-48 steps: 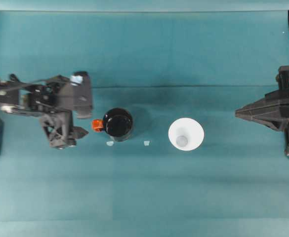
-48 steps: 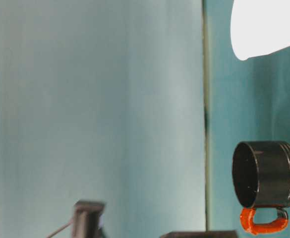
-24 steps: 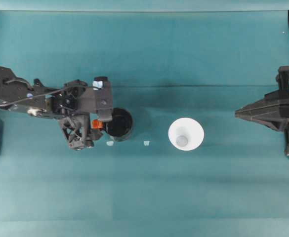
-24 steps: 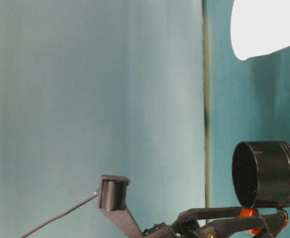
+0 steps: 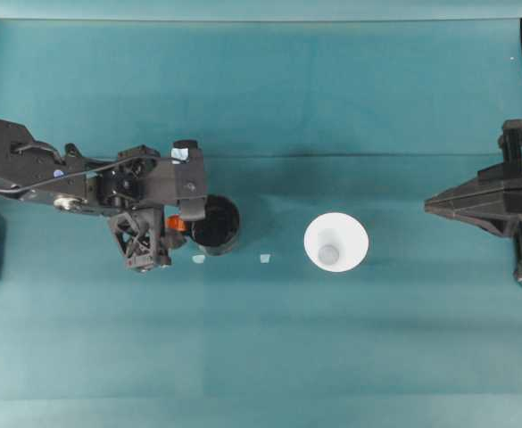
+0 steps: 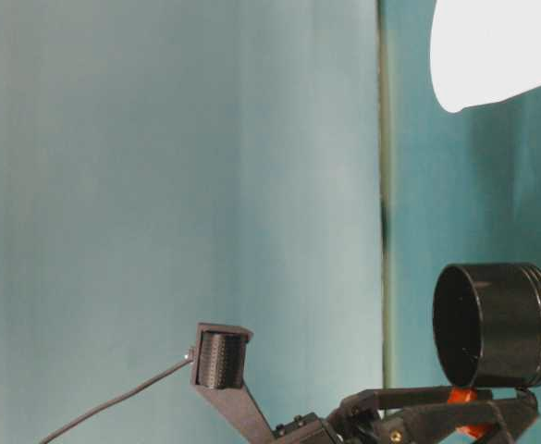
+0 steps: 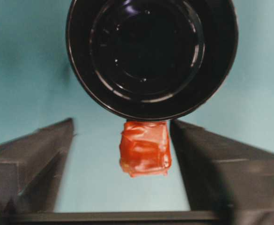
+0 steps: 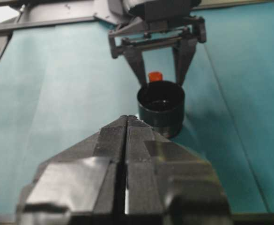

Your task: Put the paper cup into the moved red handle cup holder.

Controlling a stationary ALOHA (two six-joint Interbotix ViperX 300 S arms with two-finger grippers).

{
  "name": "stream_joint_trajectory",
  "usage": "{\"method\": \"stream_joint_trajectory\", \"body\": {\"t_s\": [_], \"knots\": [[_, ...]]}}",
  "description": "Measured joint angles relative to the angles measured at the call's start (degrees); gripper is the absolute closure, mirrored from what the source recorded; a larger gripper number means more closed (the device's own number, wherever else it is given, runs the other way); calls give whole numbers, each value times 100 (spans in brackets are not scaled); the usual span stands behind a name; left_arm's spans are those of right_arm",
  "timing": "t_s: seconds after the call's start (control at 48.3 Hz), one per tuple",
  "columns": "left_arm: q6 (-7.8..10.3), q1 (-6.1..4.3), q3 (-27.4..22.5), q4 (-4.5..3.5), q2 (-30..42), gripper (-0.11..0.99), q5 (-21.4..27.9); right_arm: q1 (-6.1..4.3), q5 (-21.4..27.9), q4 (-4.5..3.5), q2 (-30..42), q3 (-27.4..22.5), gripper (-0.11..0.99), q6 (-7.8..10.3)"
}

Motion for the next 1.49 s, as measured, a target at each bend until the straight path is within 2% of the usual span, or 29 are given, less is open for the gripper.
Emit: {"method": "stream_joint_trajectory", "body": {"t_s": [0.103,0.145,0.29,0.662,0.931,1.056,1.159,1.304,1.428,1.49], "knots": [[26,-9,0,-9,-9,54,0,9,0,-9,0,0,99,0],[-9,-9,0,-9,-18,62,0,9,0,0,0,0,99,0],[44,-18,0,0,-62,62,9,0,0,-9,-9,0,99,0],[35,-18,-35,-9,-237,62,123,9,0,-9,-9,0,99,0],[44,-35,-624,0,-940,62,1178,9,0,-9,0,0,99,9],[35,-97,-958,-9,-1134,62,1687,9,0,0,-9,0,99,9],[35,-185,-1195,-9,-1151,62,2021,9,0,0,-9,0,99,88],[62,-308,-1424,0,-1116,62,2145,0,0,-9,-9,0,99,193],[79,-360,-1591,-9,-958,62,2153,9,0,0,-18,0,99,202],[149,-369,-1679,-9,-879,62,2153,9,0,0,-9,0,99,202]]}}
